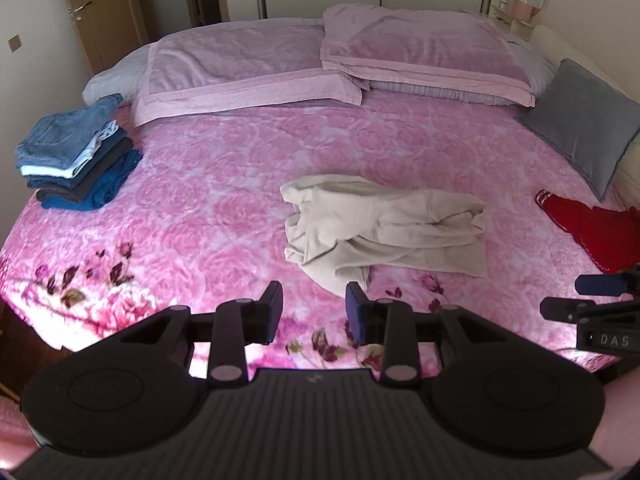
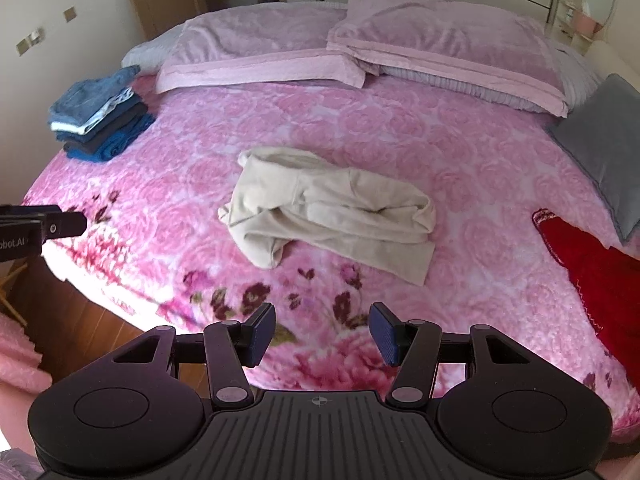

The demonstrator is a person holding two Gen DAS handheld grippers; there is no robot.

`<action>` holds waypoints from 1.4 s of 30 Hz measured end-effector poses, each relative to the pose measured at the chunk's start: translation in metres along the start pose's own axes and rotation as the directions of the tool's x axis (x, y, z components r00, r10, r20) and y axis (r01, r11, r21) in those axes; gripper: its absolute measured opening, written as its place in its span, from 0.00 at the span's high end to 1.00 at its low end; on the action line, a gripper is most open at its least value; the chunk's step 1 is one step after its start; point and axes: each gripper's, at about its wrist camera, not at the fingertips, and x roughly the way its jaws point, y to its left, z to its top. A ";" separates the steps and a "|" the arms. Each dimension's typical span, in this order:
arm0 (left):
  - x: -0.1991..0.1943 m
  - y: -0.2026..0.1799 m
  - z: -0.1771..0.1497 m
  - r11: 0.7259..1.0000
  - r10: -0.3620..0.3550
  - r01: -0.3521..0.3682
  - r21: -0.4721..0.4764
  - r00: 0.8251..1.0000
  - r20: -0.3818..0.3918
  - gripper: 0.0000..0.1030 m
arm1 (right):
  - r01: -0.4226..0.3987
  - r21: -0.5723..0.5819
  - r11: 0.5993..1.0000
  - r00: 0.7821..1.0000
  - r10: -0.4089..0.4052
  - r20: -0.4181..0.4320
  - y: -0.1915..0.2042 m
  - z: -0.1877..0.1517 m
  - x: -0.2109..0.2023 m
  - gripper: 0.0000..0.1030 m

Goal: Fold clothes

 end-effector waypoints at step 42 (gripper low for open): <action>0.310 0.159 0.019 0.968 -0.224 0.238 0.072 0.960 -0.168 0.71 | 0.379 -0.461 0.802 0.925 -0.336 0.177 0.027 0.080 0.291 0.33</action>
